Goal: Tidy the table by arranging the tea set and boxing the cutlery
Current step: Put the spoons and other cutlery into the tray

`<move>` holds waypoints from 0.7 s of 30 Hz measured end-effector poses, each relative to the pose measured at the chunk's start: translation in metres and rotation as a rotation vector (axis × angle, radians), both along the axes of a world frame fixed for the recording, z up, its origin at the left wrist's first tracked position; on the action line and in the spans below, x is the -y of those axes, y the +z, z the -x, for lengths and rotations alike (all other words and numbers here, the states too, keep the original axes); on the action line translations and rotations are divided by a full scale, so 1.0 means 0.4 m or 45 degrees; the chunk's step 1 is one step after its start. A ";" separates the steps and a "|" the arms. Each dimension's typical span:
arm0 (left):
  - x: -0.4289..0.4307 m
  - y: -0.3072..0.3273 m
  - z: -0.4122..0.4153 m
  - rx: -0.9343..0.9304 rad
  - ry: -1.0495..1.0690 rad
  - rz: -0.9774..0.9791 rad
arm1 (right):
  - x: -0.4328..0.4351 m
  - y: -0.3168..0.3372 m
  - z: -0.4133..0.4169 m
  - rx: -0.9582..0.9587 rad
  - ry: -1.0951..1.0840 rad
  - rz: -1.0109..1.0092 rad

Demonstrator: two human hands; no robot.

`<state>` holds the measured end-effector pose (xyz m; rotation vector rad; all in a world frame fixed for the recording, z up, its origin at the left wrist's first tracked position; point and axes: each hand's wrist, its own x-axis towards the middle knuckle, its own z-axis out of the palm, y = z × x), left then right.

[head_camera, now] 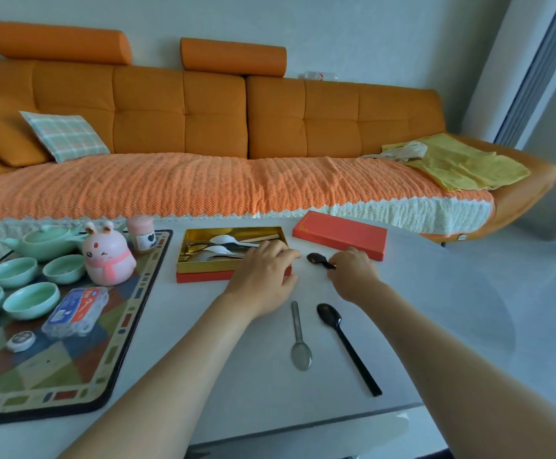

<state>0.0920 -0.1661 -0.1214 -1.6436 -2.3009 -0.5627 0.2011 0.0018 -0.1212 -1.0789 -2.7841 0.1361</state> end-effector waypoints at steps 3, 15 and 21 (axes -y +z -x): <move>-0.002 -0.006 -0.004 0.015 -0.016 -0.013 | 0.001 0.001 0.002 -0.072 0.010 0.108; 0.009 0.026 -0.015 0.328 -0.089 -0.179 | 0.035 0.028 0.010 -0.354 0.251 -0.130; 0.035 0.060 0.026 0.447 -0.069 -0.386 | 0.092 0.044 0.053 -0.670 0.667 -0.088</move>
